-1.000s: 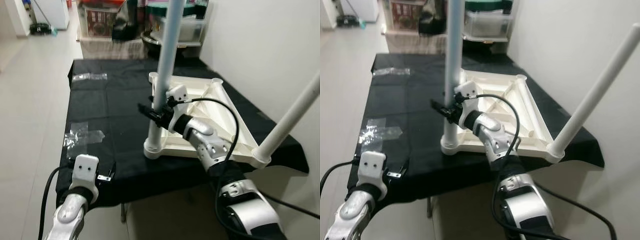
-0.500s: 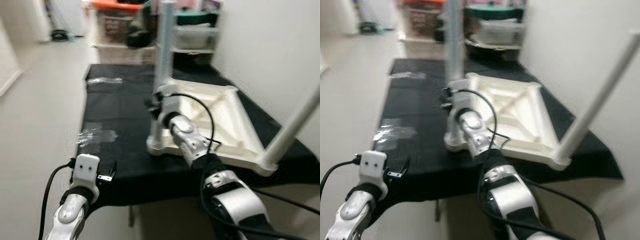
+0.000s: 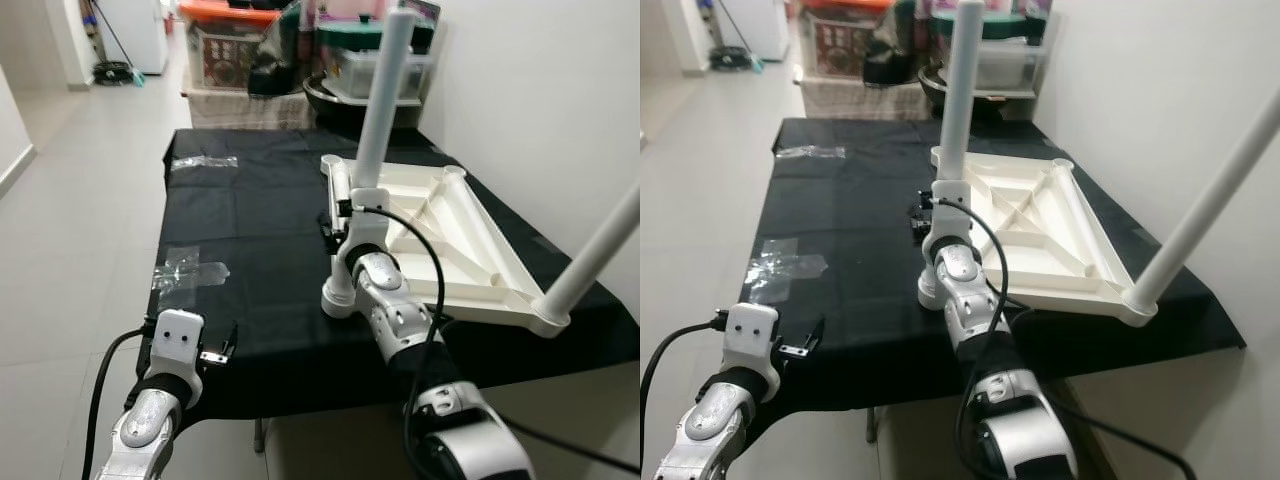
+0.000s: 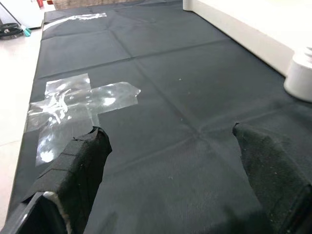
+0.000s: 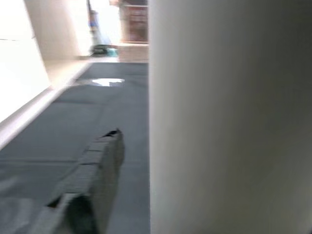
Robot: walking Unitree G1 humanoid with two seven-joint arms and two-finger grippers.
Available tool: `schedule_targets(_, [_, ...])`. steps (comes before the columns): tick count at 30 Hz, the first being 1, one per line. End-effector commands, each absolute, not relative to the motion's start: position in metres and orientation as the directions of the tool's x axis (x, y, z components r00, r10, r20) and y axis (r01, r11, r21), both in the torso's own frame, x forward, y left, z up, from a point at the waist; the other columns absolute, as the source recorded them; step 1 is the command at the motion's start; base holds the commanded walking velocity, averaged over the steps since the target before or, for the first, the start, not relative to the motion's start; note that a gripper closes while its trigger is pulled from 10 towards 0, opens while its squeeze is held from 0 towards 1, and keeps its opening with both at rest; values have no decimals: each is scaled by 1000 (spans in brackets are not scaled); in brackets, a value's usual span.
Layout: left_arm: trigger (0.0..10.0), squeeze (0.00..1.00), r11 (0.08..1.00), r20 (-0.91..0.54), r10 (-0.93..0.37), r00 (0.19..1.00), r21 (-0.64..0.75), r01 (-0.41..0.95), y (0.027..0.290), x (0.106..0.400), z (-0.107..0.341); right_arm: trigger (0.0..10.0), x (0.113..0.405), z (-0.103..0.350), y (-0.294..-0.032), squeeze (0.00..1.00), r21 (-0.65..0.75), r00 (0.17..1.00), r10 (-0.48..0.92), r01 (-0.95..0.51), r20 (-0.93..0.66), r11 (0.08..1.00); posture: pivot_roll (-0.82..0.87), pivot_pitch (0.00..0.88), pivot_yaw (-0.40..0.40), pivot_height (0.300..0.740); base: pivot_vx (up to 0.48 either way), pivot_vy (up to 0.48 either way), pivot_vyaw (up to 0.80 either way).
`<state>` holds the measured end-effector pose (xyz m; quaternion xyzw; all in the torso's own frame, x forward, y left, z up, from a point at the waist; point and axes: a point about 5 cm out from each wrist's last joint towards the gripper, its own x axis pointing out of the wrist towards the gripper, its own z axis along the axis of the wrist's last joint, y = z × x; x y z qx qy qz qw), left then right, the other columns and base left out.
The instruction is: Building children table
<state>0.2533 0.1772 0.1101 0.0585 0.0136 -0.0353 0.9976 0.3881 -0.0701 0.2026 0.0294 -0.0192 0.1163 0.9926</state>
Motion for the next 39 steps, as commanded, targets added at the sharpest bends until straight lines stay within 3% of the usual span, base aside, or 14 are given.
schedule_targets(1, [10000, 0, 990, -37, -65, 997, 126, 69, 178, 253, 108, 10000, 391, 214, -68, 0, 66, 940, 325, -333, 104, 941, 70, 0, -118, 740, 0, 0, 0])
schedule_targets(7, [10000, 0, 990, -35, -62, 997, 126, 66, 180, 253, 108, 10000, 370, 225, -48, 0, -44, 685, 700, -707, 203, 705, 82, 0, -118, 740, 0, 0, 0])
schedule_targets(8, [10000, 0, 989, -35, -62, 997, 129, 66, 181, 254, 108, 4235, 357, 217, -39, 0, -119, 576, 799, -793, 173, 598, 82, 0, -118, 740, 0, 0, 0])
schedule_targets(10, [10000, 0, 989, -35, -62, 997, 129, 66, 181, 254, 108, 4235, 357, 217, -39, 0, -119, 576, 799, -793, 173, 598, 82, 0, -118, 740, 0, 0, 0])
schedule_targets(12, [10000, 0, 989, -34, -59, 998, 134, 63, 182, 255, 109, 0, 341, 192, -26, 0, -191, 482, 874, -854, 58, 483, 86, 0, -119, 740, 0, 0, 0])
schedule_targets(18, [10000, 0, 989, -32, -56, 998, 136, 59, 184, 256, 110, 0, 345, 175, -23, 0, -161, 587, 809, -801, -18, 577, 85, 0, -115, 740, 0, 0, 0])
schedule_targets(21, [10000, 0, 989, -37, -61, 997, 136, 66, 181, 254, 108, 0, 384, 165, -83, 0, -76, 993, 97, -103, -73, 992, 77, 0, -111, 740, 0, 0, 0])
schedule_targets(26, [10000, 0, 989, -37, -63, 997, 135, 67, 180, 254, 108, 0, 383, 161, -109, 0, -82, 984, -162, 156, -79, 984, 78, 0, -110, 740, 0, 0, 0])
schedule_targets(28, [10000, 0, 988, -36, -64, 997, 135, 69, 180, 254, 109, 5490, 374, 166, -113, 0, -118, 974, -221, 215, -41, 970, 72, 0, -106, 740, 0, 0, 0])
schedule_targets(31, [10000, 0, 988, -36, -64, 997, 135, 69, 180, 254, 109, 5490, 374, 166, -113, 0, -118, 974, -221, 215, -41, 970, 72, 0, -106, 740, 0, 0, 0])
schedule_targets(32, [10000, 0, 988, -37, -65, 997, 135, 69, 180, 254, 109, 10000, 368, 179, -93, 733, -76, 999, -37, 39, 33, 996, 65, 0, -104, 740, 0, 0, 0])
schedule_targets(34, [10000, 0, 988, -38, -66, 997, 134, 71, 179, 253, 108, 10000, 367, 188, -83, 1000, -44, 991, 100, -97, 87, 994, 69, 0, -108, 740, 0, 0, 0])
schedule_targets(38, [10000, 0, 989, -39, -68, 997, 132, 73, 179, 253, 108, 10000, 371, 200, -78, 1000, -26, 964, 230, -229, 137, 973, 70, 0, -110, 740, 0, 0, 0])
schedule_targets(39, [10000, 0, 989, -39, -67, 997, 132, 72, 180, 253, 108, 10000, 373, 208, -75, 0, -46, 935, 315, -311, 163, 949, 73, 0, -112, 740, 0, 0, 0])
